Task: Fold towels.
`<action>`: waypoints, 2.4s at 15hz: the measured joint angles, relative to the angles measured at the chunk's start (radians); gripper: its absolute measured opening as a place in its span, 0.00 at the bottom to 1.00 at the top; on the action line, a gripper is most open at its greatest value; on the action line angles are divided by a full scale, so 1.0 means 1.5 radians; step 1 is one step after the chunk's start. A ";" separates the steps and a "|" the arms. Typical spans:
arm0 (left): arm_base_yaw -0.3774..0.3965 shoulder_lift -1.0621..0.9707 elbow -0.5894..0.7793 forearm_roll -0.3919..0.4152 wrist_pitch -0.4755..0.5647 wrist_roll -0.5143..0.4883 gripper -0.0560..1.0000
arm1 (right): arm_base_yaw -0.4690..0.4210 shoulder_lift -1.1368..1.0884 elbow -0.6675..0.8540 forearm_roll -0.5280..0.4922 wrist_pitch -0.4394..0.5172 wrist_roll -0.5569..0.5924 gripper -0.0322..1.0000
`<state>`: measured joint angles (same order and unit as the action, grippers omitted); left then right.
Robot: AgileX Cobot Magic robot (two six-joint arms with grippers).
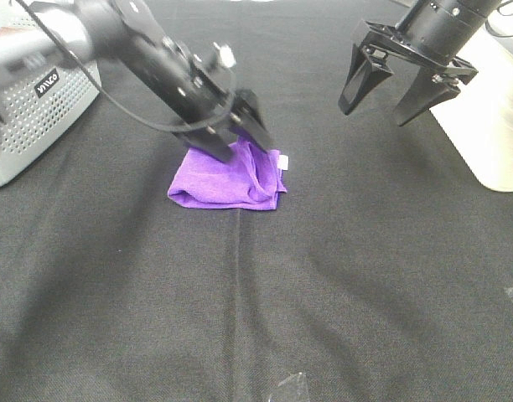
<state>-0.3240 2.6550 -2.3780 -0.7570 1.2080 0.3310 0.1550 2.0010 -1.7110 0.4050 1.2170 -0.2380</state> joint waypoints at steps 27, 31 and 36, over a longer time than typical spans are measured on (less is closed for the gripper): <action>0.279 -0.696 0.481 0.425 0.001 -0.103 0.77 | 0.000 -0.450 0.173 -0.117 -0.001 0.087 0.81; 0.283 -1.062 0.806 0.419 0.003 -0.098 0.77 | 0.000 -0.753 0.446 -0.116 0.002 0.099 0.81; 0.283 -1.490 1.087 0.427 0.005 -0.104 0.77 | 0.000 -1.086 0.697 -0.121 -0.003 0.101 0.81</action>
<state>0.1000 0.4200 -0.7470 -0.1170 1.2160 0.1750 0.1550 0.3720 -0.6660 0.2240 1.2130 -0.0870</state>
